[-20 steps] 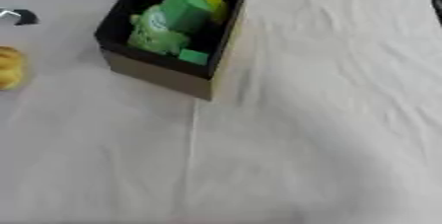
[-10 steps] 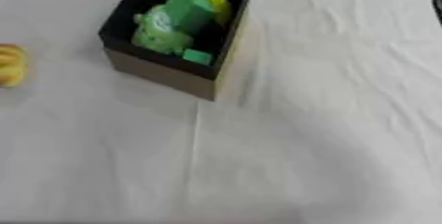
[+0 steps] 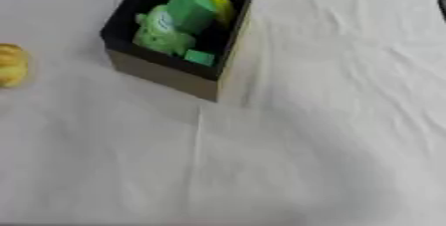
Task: Pick up objects on the table and place them in the box.
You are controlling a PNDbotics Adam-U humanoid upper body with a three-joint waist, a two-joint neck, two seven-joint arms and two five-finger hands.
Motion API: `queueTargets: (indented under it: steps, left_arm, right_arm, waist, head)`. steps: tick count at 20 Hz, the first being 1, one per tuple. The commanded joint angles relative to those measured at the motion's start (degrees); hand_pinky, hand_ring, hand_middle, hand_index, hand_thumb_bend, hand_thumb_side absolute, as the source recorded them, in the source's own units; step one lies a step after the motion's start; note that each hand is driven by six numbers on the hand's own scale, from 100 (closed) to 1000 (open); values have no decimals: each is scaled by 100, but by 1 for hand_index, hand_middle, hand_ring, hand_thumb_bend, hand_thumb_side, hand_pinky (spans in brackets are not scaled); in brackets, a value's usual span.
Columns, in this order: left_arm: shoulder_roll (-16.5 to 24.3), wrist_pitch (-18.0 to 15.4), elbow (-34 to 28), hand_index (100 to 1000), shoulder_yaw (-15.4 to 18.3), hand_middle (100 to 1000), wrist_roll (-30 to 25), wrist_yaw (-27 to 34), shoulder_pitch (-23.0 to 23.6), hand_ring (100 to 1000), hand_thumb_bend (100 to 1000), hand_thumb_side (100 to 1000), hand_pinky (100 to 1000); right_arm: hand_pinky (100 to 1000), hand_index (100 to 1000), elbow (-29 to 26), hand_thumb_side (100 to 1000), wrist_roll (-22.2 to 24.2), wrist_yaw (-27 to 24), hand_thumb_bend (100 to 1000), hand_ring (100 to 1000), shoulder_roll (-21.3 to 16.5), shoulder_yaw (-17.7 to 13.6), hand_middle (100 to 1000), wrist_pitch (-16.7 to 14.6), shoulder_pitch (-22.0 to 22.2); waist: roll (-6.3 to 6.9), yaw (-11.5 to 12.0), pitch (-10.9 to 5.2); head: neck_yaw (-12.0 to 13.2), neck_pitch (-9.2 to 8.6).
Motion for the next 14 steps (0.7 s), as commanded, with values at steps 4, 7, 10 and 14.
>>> queueTargets:
  steps: [4, 7, 10, 14]
  left_arm:
    - [9, 206, 717, 865, 145, 809, 241, -181, -209, 886, 603, 160, 815]
    - [-166, 173, 1088, 855, 59, 796, 251, -117, -406, 877, 592, 163, 807]
    - [-333, 118, 1396, 850, -41, 791, 218, -168, -615, 871, 583, 167, 801]
    - [-544, 105, 1778, 839, -118, 780, 237, -341, -854, 859, 563, 173, 794]
  right_arm:
    - [912, 828, -82, 452, -23, -33, 100, 903, -198, -81, 769, 11, -73]
    - [912, 828, -93, 453, -26, -40, 100, 903, -192, -78, 769, 15, -61]
    - [912, 828, -98, 454, -25, -44, 100, 903, -183, -72, 769, 17, -61]
    - [912, 828, -93, 457, -19, -45, 100, 903, -170, -60, 769, 15, -67]
  waist:
    - [-75, -17, -117]
    - [-85, -36, -107]
    - [-88, -54, -91]
    - [-80, -72, -64]
  head:
    - [71, -66]
    - [100, -65]
    - [129, -67]
    - [153, -80]
